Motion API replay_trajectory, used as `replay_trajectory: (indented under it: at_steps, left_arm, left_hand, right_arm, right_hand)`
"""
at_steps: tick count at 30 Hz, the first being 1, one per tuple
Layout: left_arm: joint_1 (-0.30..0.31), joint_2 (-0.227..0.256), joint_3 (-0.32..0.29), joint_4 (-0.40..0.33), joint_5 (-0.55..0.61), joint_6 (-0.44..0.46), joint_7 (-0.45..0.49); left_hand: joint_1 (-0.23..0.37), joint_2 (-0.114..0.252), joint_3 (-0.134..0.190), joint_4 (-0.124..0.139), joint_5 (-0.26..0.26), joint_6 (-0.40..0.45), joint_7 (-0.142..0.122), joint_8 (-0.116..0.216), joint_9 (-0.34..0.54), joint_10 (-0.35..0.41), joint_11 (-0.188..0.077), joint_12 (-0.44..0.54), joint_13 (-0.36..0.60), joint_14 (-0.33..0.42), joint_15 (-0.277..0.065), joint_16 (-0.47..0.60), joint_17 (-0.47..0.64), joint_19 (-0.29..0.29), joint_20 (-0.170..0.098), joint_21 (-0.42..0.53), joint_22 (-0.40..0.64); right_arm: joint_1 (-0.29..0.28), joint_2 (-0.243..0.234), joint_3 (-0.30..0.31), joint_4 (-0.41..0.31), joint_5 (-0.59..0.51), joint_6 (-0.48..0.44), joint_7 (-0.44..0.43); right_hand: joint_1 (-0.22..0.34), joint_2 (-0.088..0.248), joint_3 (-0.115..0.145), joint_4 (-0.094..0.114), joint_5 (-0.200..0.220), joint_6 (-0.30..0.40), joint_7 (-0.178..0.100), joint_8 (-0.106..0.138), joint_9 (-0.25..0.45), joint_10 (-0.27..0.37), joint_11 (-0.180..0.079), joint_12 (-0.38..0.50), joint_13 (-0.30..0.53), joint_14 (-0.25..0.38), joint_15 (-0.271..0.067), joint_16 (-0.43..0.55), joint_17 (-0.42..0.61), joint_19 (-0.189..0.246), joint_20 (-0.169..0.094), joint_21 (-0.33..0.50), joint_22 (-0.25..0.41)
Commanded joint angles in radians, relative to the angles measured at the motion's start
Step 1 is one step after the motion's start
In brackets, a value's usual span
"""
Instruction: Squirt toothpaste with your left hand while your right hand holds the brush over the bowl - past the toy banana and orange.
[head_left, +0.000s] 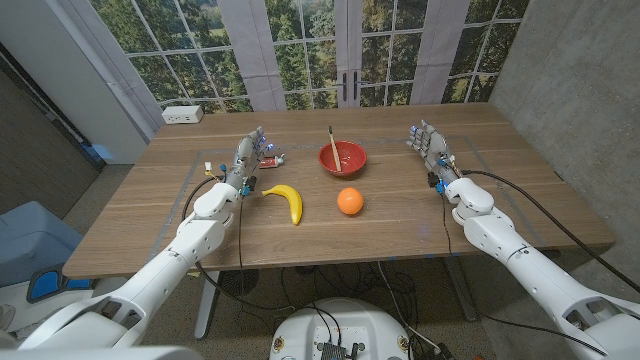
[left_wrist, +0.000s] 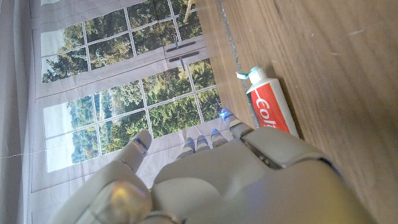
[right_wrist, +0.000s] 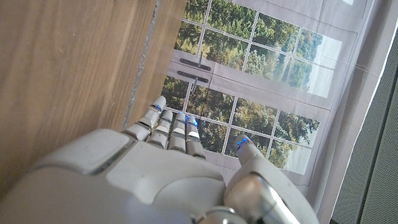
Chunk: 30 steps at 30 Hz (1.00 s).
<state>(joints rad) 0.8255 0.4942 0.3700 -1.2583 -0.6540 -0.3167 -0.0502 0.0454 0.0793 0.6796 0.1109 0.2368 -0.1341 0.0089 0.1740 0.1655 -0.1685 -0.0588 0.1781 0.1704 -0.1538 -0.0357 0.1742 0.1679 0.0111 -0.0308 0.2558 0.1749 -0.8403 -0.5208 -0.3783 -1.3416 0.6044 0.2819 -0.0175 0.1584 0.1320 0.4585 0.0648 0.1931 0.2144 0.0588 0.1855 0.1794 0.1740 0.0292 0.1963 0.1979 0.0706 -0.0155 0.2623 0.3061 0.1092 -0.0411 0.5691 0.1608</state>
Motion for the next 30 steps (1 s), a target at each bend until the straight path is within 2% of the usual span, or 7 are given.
replay_trajectory:
  at_steps: [1, 4, 8, 30]
  left_arm:
    - [-0.003, -0.005, 0.001, 0.011, 0.005, -0.011, 0.001]
    - [-0.004, -0.006, 0.001, 0.013, 0.007, -0.014, 0.002]
    - [-0.005, -0.006, 0.003, 0.014, 0.008, -0.014, 0.000]
    - [0.001, 0.001, 0.000, 0.007, 0.004, -0.014, -0.007]
  left_hand:
    - [-0.001, 0.078, 0.007, -0.005, 0.004, 0.001, -0.007, 0.009, 0.003, 0.005, -0.001, 0.011, 0.003, 0.000, -0.018, 0.005, 0.003, 0.006, -0.028, 0.001, 0.001]
    - [-0.001, 0.077, 0.007, -0.007, 0.004, 0.010, -0.015, 0.012, 0.003, 0.009, -0.002, 0.012, 0.003, 0.004, -0.017, 0.006, 0.002, 0.010, -0.027, 0.000, 0.001]
    - [0.000, 0.077, 0.007, -0.008, 0.004, 0.016, -0.017, 0.014, 0.004, 0.013, 0.000, 0.013, 0.003, 0.008, -0.017, 0.007, 0.002, 0.014, -0.027, 0.000, 0.002]
    - [-0.001, 0.075, 0.008, -0.012, 0.003, 0.021, -0.018, 0.012, 0.004, 0.019, 0.002, 0.012, 0.003, 0.010, -0.017, 0.005, 0.002, 0.018, -0.027, -0.006, 0.002]
  right_arm:
    - [-0.004, -0.023, -0.016, -0.072, -0.080, -0.019, -0.074]
    - [-0.004, -0.031, -0.022, -0.093, -0.111, -0.024, -0.095]
    - [-0.006, -0.040, -0.027, -0.117, -0.143, -0.029, -0.117]
    - [0.000, -0.086, -0.052, -0.248, -0.251, -0.133, -0.173]
  right_hand:
    - [0.024, 0.023, 0.005, -0.018, 0.004, 0.013, 0.008, 0.007, 0.001, 0.019, 0.005, 0.010, 0.004, 0.016, 0.008, 0.005, -0.003, 0.018, -0.001, -0.003, 0.004]
    - [0.035, 0.019, 0.007, -0.031, 0.003, 0.019, 0.013, 0.009, 0.001, 0.026, 0.010, 0.012, 0.004, 0.028, 0.015, 0.008, -0.007, 0.025, 0.005, -0.007, 0.004]
    - [0.040, 0.018, 0.008, -0.037, 0.001, 0.023, 0.013, 0.010, 0.002, 0.028, 0.010, 0.013, 0.004, 0.031, 0.015, 0.009, -0.008, 0.031, 0.009, -0.009, 0.005]
    - [0.052, 0.018, 0.009, -0.055, -0.004, 0.032, 0.020, 0.011, 0.002, 0.034, 0.010, 0.013, 0.004, 0.040, 0.020, 0.013, -0.011, 0.044, 0.015, -0.019, 0.005]
